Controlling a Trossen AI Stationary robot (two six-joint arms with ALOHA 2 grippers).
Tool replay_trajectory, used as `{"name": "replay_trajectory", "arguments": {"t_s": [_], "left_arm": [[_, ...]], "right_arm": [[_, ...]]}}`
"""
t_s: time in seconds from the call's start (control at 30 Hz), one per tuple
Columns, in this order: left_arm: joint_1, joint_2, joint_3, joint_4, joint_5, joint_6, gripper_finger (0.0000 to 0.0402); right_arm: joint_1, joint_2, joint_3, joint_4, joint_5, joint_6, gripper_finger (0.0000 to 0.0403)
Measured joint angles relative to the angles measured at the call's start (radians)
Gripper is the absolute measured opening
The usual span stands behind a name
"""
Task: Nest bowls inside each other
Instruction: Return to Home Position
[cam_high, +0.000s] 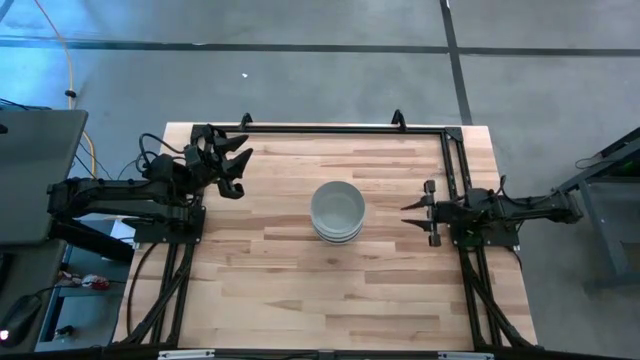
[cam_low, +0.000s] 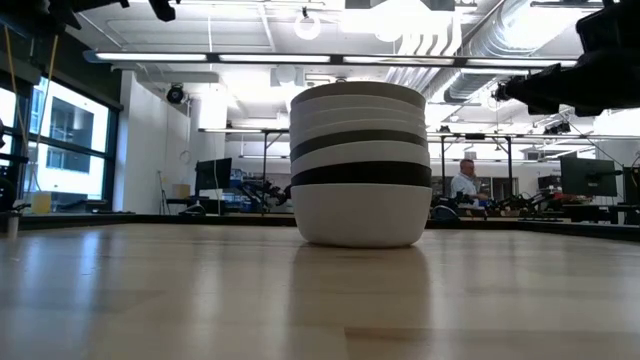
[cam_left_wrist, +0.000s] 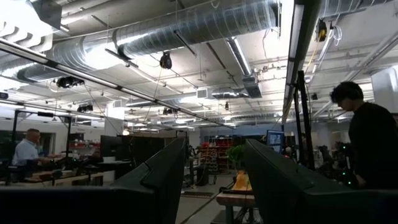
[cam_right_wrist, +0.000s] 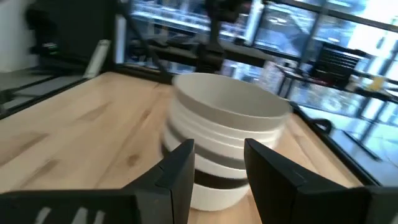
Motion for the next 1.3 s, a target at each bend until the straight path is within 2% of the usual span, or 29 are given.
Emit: {"name": "replay_trajectory", "arguments": {"t_s": [0.1,0.17,0.33,0.4,0.5,0.73,1.17,1.3], "left_arm": [[0.0,0.0,0.0,0.0,0.0,0.0,0.0159],[0.0,0.0,0.0,0.0,0.0,0.0,0.0159],[0.0,0.0,0.0,-0.002,0.007,0.0,0.0159],[0.0,0.0,0.0,-0.017,0.02,0.0,0.0159],[0.0,0.0,0.0,-0.055,0.034,0.0,0.0159],[0.0,-0.002,0.0,-0.196,0.089,0.01,0.0159],[-0.003,-0.049,-0.009,-0.326,0.091,0.008,0.0159],[-0.025,-0.113,-0.097,-0.242,0.035,0.008,0.0159]], "right_arm": [[0.0,0.0,0.0,-0.002,-0.074,-0.039,0.0133],[0.0,0.0,0.001,-0.002,-0.075,-0.058,0.0133],[-0.003,0.0,0.002,0.01,0.124,-0.002,0.0133],[-0.003,0.0,0.002,0.012,0.142,-0.004,0.0133],[-0.002,0.0,0.002,0.008,0.117,-0.013,0.0133],[-0.002,-0.001,0.002,-0.008,-0.024,-0.013,0.0133],[-0.002,-0.001,0.003,-0.012,0.0,0.021,0.0133],[-0.002,-0.001,0.003,-0.013,0.0,0.036,0.0133]]}}
